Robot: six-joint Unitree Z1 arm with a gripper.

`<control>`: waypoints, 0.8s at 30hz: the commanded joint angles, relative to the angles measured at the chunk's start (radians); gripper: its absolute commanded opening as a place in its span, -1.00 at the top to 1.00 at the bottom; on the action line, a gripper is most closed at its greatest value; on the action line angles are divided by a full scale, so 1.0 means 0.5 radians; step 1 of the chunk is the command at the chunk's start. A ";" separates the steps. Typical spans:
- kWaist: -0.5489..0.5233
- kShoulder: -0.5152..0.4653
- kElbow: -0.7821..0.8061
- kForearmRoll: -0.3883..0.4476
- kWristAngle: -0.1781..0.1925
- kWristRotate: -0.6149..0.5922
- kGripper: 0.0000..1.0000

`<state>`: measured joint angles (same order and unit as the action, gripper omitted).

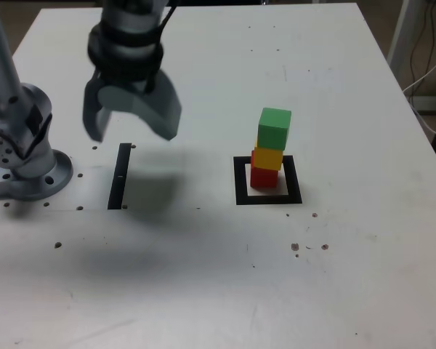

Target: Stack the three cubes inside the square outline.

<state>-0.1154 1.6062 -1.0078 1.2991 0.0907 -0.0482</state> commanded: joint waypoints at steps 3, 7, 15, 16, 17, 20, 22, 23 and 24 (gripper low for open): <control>0.001 -0.042 0.166 -0.126 -0.048 -0.033 -0.99; 0.001 -0.063 0.288 -0.223 -0.098 -0.047 -0.99; 0.001 -0.122 0.447 -0.347 -0.142 -0.061 -0.99; 0.001 -0.127 0.459 -0.356 -0.141 -0.061 -0.99; 0.001 -0.132 0.470 -0.366 -0.138 -0.061 -0.99; 0.001 -0.149 0.494 -0.388 -0.124 -0.061 -0.99; 0.001 -0.163 0.490 -0.384 -0.109 -0.060 -0.99; 0.001 -0.172 0.485 -0.380 -0.102 -0.060 -0.99; 0.001 -0.181 0.480 -0.375 -0.096 -0.060 -0.99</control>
<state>-0.1154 1.5287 -0.7623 1.1068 0.0365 -0.0771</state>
